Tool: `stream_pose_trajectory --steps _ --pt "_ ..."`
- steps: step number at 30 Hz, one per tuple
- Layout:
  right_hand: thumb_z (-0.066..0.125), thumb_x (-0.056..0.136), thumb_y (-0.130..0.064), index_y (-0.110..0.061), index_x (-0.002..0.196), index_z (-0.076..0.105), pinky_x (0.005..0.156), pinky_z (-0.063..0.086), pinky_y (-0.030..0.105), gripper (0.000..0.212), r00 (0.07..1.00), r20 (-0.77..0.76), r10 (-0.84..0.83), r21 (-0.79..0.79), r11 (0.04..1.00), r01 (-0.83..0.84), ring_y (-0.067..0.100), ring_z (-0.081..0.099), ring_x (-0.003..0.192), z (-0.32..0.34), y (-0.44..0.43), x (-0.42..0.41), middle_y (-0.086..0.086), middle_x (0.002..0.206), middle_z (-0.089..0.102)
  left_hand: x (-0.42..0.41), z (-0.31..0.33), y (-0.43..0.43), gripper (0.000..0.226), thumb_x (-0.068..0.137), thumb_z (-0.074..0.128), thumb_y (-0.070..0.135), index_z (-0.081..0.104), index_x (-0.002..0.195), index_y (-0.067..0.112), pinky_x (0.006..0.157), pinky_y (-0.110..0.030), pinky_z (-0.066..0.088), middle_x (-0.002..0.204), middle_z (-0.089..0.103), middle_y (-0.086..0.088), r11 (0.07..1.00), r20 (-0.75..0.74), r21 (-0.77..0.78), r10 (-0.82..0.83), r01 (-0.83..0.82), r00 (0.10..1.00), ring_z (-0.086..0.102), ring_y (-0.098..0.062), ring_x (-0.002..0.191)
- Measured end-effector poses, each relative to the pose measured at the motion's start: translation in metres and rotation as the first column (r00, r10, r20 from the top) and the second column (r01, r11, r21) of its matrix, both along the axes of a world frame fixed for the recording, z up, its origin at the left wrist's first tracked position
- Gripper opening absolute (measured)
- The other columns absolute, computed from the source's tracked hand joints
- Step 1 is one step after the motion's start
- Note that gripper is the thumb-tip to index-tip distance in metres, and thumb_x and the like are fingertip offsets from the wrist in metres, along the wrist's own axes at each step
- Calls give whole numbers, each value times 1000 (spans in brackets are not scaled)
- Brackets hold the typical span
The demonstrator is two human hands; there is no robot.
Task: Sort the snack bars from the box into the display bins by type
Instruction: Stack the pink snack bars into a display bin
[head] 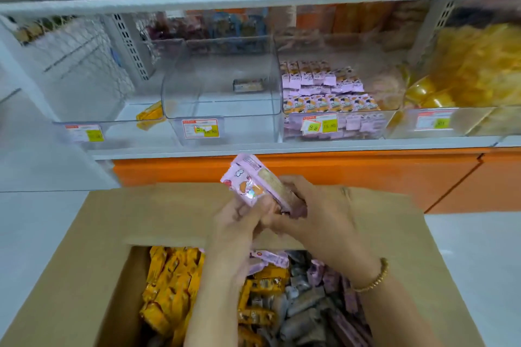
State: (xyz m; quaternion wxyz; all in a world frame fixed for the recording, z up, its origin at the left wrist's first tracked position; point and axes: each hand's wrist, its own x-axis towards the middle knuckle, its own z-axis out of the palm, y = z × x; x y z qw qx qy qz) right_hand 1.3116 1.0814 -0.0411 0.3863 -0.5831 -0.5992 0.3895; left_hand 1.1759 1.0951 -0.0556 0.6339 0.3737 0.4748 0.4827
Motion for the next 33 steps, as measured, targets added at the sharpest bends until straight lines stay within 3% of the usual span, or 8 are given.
stream_pose_trajectory --steps 2,4,8,11,14,23,27,33 --pt "58 89 -31 -22 113 61 73 54 22 25 949 -313 42 -132 987 -87 1 62 69 10 -6 14 -6 87 69 -4 6 -5 23 71 66 15 68 92 5 62 -28 55 79 67 -10 999 90 -15 -50 51 995 63 -20 68" --pt "51 96 -19 -17 111 65 80 56 26 21 929 -363 75 -200 967 -157 8 65 72 18 -11 26 0 87 71 -7 12 -9 29 71 65 14 65 97 2 64 -30 56 83 68 -10 995 161 -16 -97 101 982 65 -19 70" --pt "66 88 -16 -9 99 62 85 54 44 14 983 -185 -13 -140 990 -13 18 69 78 20 -18 30 9 90 73 1 18 -15 33 73 60 12 63 103 -3 70 -29 59 91 72 -15 990 239 -65 -109 127 965 69 -20 75" --pt "78 78 -20 -24 86 52 74 55 29 27 988 45 -146 48 988 144 1 65 84 19 -20 27 -7 94 70 6 23 -15 25 74 63 8 63 95 -4 69 -30 59 88 72 -17 988 312 -100 -80 116 947 70 -21 74" --pt "78 78 -17 -26 83 60 78 55 28 21 991 -69 -111 165 979 121 2 64 92 22 -22 29 -11 99 70 8 23 -14 23 76 65 6 62 96 -4 65 -29 59 87 72 -17 989 362 -82 -86 124 928 70 -20 73" --pt "73 83 -27 -33 121 61 94 49 25 40 992 -52 -112 328 937 123 -2 56 114 11 -16 28 -23 119 62 23 25 -1 23 74 65 7 62 97 2 66 -29 59 91 72 -16 997 390 -49 -30 53 920 71 -22 76" --pt "80 69 -41 -33 131 53 94 35 5 68 977 164 -135 364 929 67 -2 51 117 3 -3 27 -17 127 56 34 26 8 37 72 76 7 63 106 6 55 -25 56 94 72 -13 1000 308 -21 -6 13 951 69 -20 75" --pt "70 81 -24 -24 113 61 74 54 27 33 920 -391 -33 152 983 100 10 67 91 -6 14 48 -6 102 71 36 18 25 37 75 72 11 63 110 10 63 -33 58 96 72 -12 989 237 44 -149 142 960 69 -21 79"
